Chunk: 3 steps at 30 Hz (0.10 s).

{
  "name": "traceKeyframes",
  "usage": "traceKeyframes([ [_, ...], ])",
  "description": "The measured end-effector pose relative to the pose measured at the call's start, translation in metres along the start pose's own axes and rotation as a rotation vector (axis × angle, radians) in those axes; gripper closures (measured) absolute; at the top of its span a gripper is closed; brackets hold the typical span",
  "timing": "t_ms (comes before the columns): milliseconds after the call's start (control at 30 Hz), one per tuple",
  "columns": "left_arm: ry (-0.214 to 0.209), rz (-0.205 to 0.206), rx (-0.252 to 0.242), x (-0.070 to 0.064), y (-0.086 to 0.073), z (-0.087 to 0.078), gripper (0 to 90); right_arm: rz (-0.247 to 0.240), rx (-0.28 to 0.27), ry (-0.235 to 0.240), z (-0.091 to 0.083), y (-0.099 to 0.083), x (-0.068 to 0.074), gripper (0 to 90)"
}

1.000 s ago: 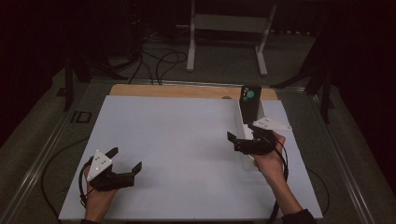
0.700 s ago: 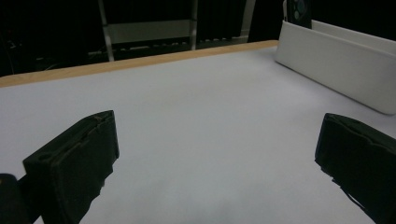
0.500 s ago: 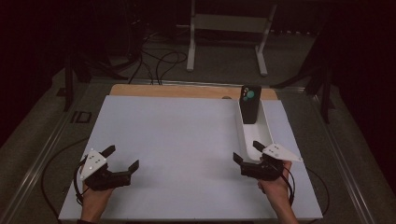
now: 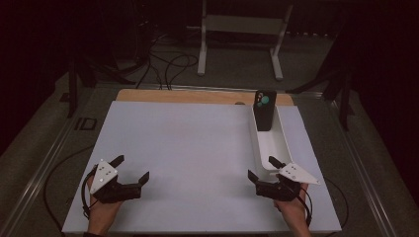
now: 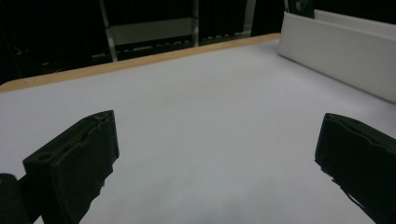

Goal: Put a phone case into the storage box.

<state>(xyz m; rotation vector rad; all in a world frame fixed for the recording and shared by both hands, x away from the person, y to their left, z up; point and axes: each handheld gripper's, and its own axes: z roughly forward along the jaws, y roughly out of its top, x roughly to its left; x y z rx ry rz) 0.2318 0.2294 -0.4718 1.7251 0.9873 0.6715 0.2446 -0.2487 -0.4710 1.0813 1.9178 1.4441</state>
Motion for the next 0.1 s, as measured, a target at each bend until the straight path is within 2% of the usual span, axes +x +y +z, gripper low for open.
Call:
traceKeyframes([
  [100, 0.0, 0.007, 0.012, -0.0014, -0.0018, 0.0022, 0.2, 0.011, -0.003, -0.008, -0.0006, -0.0013, -0.0025, 9.0],
])
